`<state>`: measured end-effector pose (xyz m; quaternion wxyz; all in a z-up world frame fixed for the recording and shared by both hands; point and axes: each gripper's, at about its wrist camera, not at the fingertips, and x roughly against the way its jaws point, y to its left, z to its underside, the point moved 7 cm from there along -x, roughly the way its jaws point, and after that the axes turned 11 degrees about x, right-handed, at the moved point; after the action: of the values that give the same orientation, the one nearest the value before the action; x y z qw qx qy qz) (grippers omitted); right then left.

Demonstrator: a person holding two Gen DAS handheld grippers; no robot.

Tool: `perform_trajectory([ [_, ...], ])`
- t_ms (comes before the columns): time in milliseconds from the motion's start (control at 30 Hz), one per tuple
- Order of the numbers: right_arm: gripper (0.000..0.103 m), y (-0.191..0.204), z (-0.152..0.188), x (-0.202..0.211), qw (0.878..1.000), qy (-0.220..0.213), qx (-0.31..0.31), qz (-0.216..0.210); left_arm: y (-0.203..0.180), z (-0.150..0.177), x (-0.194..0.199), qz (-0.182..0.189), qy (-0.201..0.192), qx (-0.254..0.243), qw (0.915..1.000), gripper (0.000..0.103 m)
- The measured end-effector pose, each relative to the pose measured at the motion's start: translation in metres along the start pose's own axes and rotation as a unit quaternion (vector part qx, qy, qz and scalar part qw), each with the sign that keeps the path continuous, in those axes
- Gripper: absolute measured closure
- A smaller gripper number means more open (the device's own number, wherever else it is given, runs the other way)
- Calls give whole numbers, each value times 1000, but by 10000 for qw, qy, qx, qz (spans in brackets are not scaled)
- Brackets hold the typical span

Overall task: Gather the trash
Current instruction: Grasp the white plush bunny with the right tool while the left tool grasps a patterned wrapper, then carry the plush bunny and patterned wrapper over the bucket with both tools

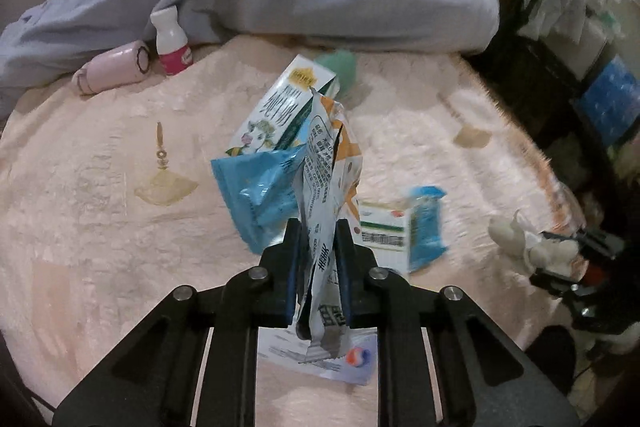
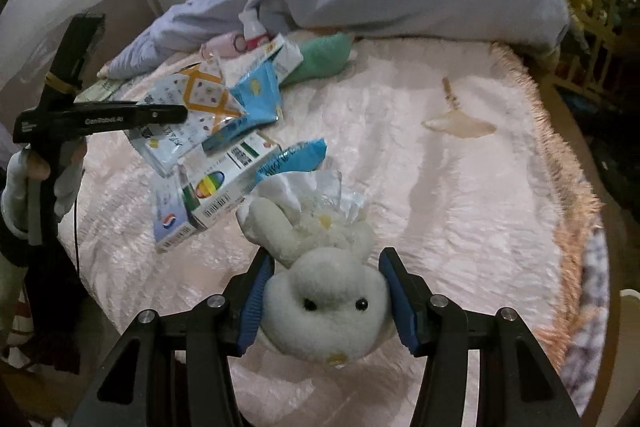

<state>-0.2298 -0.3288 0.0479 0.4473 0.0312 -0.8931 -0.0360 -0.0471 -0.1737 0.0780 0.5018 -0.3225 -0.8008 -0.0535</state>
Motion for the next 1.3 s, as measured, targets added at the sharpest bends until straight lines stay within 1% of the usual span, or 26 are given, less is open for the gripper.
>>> perform_trajectory([
  [100,51,-1,3,14,9999,-119,-51,68,-20,6,12,121,-74,-36,9999,89],
  [267,51,-7,12,38,9994,-231,-132,213,-66,21,18,346,-108,-176,9992,89],
  [367,51,-14,19,51,9988,-295,-210,327,-94,30,17,326,-160,-381,9986,89],
  [467,51,-26,26,64,9978,-360,-333,447,-117,39,15,412,-126,-491,9979,89],
  [600,51,-43,39,79,9962,-396,-503,589,-148,46,12,295,-263,-666,9970,89],
  [700,51,-55,48,85,9951,-393,-610,666,-168,55,8,299,-227,-788,9962,89],
  [967,51,-79,72,100,9917,-413,-895,821,-215,64,1,340,-227,-1096,9931,89],
  [1300,51,-119,103,127,9844,-465,-1294,1101,-271,76,-9,487,-196,-1482,9876,89],
])
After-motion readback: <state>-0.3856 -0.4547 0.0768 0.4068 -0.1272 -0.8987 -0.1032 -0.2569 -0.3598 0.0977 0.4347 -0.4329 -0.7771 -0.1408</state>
